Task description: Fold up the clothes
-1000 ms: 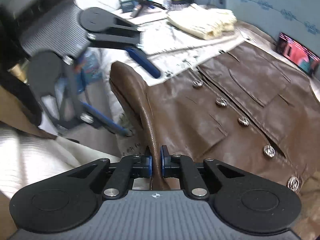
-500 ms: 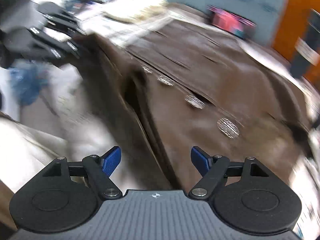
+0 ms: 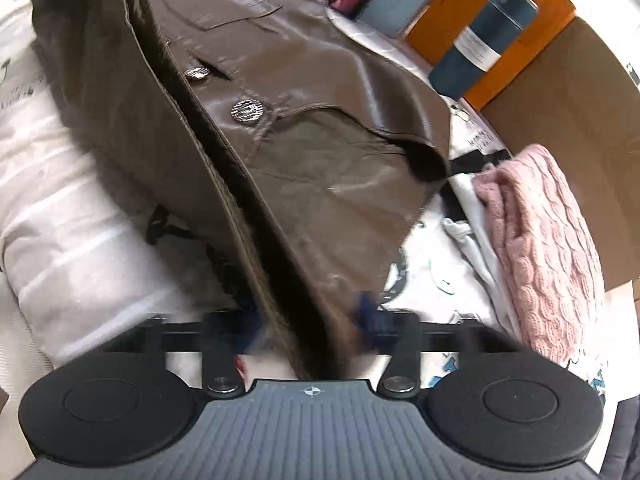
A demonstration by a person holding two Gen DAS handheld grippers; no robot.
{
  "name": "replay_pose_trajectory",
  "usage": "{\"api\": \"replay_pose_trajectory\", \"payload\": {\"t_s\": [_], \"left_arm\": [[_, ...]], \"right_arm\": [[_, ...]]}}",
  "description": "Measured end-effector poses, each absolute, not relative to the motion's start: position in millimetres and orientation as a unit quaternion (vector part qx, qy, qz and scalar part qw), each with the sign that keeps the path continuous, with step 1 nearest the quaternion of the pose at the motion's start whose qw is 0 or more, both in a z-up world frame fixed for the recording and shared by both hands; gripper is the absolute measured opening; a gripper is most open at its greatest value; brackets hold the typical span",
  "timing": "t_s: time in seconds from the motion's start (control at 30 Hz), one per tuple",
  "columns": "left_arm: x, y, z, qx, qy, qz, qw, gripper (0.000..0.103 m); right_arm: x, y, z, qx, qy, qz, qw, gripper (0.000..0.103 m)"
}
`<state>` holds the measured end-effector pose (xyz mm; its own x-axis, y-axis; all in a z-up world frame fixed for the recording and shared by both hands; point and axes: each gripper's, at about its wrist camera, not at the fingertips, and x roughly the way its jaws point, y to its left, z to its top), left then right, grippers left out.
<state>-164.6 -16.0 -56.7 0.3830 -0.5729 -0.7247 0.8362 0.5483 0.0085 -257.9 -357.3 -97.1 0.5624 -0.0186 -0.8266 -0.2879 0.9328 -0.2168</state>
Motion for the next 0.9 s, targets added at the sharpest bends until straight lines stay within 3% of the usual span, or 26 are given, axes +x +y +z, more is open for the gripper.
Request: {"api": "replay_pose_trajectory", "payload": {"t_s": [0.03, 0.23, 0.53, 0.9], "left_arm": [[-162.8, -16.5, -56.2, 0.192, 0.343, -0.434, 0.810, 0.005], [-139.7, -14.7, -44.3, 0.205, 0.312, -0.418, 0.828, 0.005], [-55.3, -39.4, -29.6, 0.251, 0.248, -0.385, 0.853, 0.004], [31.8, -82.4, -72.4, 0.269, 0.293, -0.376, 0.837, 0.005]], "right_arm": [[-254.0, -361.7, -92.2, -0.159, 0.456, 0.078, 0.872, 0.016], [-230.2, -388.4, -62.5, -0.114, 0.422, 0.083, 0.895, 0.007], [-164.7, -416.1, -60.3, -0.069, 0.423, 0.085, 0.900, 0.007], [-74.2, -445.6, -72.3, -0.021, 0.440, 0.086, 0.894, 0.007]]}}
